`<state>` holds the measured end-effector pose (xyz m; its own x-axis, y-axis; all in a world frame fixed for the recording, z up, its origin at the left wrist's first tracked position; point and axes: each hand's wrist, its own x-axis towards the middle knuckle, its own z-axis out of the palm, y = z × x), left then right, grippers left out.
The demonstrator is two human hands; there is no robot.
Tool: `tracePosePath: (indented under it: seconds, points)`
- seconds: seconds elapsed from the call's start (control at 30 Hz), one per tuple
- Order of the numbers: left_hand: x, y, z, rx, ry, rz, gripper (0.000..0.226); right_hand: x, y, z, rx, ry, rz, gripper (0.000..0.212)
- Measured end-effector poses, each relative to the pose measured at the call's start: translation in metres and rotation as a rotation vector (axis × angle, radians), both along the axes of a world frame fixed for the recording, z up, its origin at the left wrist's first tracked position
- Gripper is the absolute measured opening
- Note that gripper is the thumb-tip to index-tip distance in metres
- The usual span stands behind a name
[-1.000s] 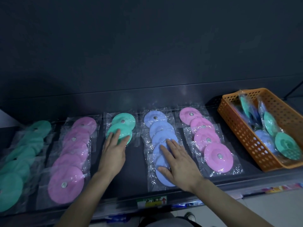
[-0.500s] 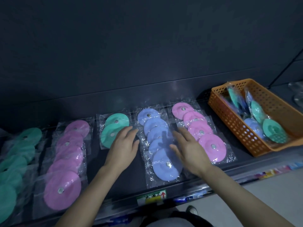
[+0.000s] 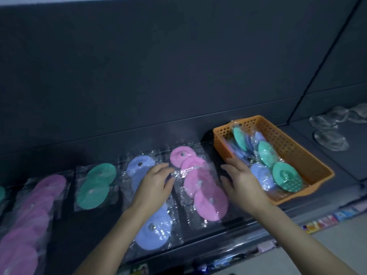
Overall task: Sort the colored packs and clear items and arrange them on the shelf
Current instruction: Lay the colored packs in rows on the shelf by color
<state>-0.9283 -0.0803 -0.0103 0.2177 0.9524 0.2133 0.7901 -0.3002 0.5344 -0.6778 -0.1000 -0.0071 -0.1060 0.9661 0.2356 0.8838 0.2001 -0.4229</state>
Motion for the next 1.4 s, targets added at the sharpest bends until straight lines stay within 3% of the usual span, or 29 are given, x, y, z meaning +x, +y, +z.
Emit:
tracePosePath:
  seconds: [0.3, 0.5, 0.63, 0.77, 0.9, 0.97, 1.07, 1.2, 1.33, 1.4]
  points:
    - [0.125, 0.012, 0.005, -0.013, -0.024, -0.036, 0.026, 0.121, 0.022, -0.002, -0.134, -0.047, -0.049, 0.043]
    - [0.199, 0.022, 0.015, 0.013, -0.033, -0.092, 0.029, 0.174, 0.039, -0.004, -0.4, -0.115, -0.075, 0.063]
    - [0.236, 0.032, 0.017, 0.045, 0.085, -0.118, 0.03, 0.184, 0.049, 0.003, -0.621, -0.157, 0.032, 0.042]
    - [0.262, 0.046, 0.022, 0.039, 0.212, -0.03, 0.029, 0.18, 0.052, 0.004, -0.786, -0.248, 0.125, 0.054]
    - [0.278, 0.068, 0.02, -0.29, -0.055, 0.143, 0.04, 0.175, 0.052, 0.004, -0.737, -0.308, 0.154, 0.029]
    - [0.28, 0.077, 0.015, -0.376, -0.082, 0.214, 0.037, 0.177, 0.052, 0.006, -0.726, -0.281, 0.154, 0.017]
    - [0.282, 0.083, 0.009, -0.416, -0.058, 0.217, 0.031, 0.184, 0.052, 0.009, -0.69, -0.188, 0.121, 0.02]
    - [0.279, 0.086, 0.012, -0.496, -0.359, 0.16, 0.027, 0.194, 0.057, 0.015, -0.487, 0.0, 0.032, 0.025]
    - [0.263, 0.086, 0.027, -0.593, -0.778, 0.167, 0.009, 0.199, 0.063, 0.028, -0.404, 0.64, -0.246, 0.028]
    - [0.254, 0.083, 0.031, -0.589, -0.872, 0.158, 0.01, 0.198, 0.065, 0.03, -0.45, 0.845, -0.322, 0.031]
